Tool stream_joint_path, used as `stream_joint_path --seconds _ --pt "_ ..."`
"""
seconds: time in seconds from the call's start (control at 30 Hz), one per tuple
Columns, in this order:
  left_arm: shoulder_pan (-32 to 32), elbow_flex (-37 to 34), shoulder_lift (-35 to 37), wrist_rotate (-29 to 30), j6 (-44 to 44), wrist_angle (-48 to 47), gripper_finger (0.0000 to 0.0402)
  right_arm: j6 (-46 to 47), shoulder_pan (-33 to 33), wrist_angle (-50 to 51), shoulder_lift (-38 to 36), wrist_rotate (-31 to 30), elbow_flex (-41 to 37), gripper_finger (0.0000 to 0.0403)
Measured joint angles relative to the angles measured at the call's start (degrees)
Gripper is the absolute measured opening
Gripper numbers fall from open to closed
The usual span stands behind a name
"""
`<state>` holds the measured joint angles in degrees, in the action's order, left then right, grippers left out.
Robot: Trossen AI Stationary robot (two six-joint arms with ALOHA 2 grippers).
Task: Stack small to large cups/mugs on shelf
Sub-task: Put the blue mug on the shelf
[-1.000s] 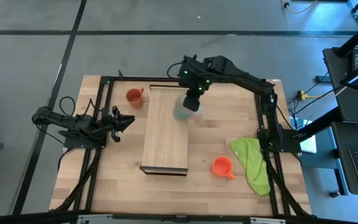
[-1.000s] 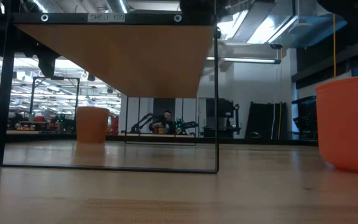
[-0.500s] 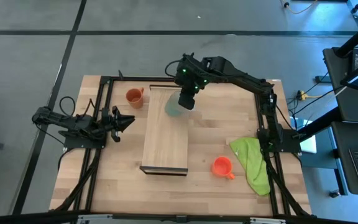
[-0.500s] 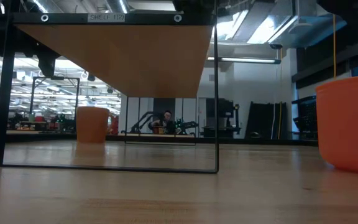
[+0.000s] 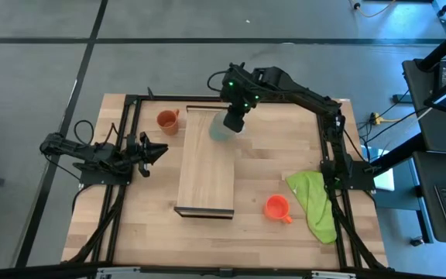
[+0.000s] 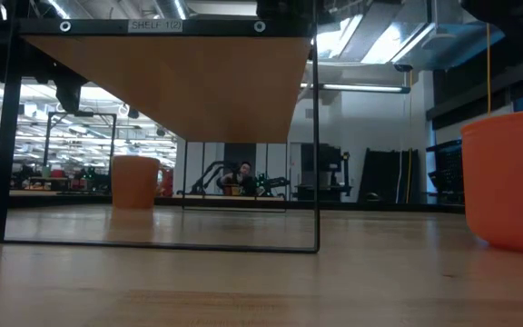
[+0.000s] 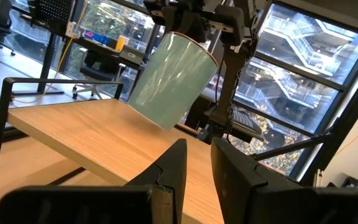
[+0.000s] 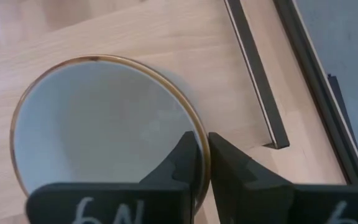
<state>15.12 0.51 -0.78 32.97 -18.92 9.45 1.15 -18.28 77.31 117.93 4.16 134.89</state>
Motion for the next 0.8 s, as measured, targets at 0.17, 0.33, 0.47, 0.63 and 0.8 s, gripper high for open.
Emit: stream_joint_path --seconds 0.17,0.33,0.47,0.63,0.8 --pt "0.0 0.0 0.0 0.0 0.0 0.0 0.0069 -0.1 0.0 -0.6 0.7 0.0 0.0 0.0034" --pt "0.0 0.0 0.0 0.0 0.0 0.0 0.0069 -0.2 0.0 -1.9 1.6 0.1 0.0 0.0049" --pt "0.0 0.0 0.0 0.0 0.0 0.0 0.0069 -0.8 0.0 -3.7 1.7 0.1 0.0 0.0067" --pt "0.0 0.0 0.0 0.0 0.0 0.0 0.0069 -0.9 -0.1 -4.6 1.7 0.0 0.0 0.0084" --pt "0.0 0.0 0.0 0.0 0.0 0.0 0.0069 -1.2 -0.1 -6.8 1.7 0.0 0.0 0.0091"
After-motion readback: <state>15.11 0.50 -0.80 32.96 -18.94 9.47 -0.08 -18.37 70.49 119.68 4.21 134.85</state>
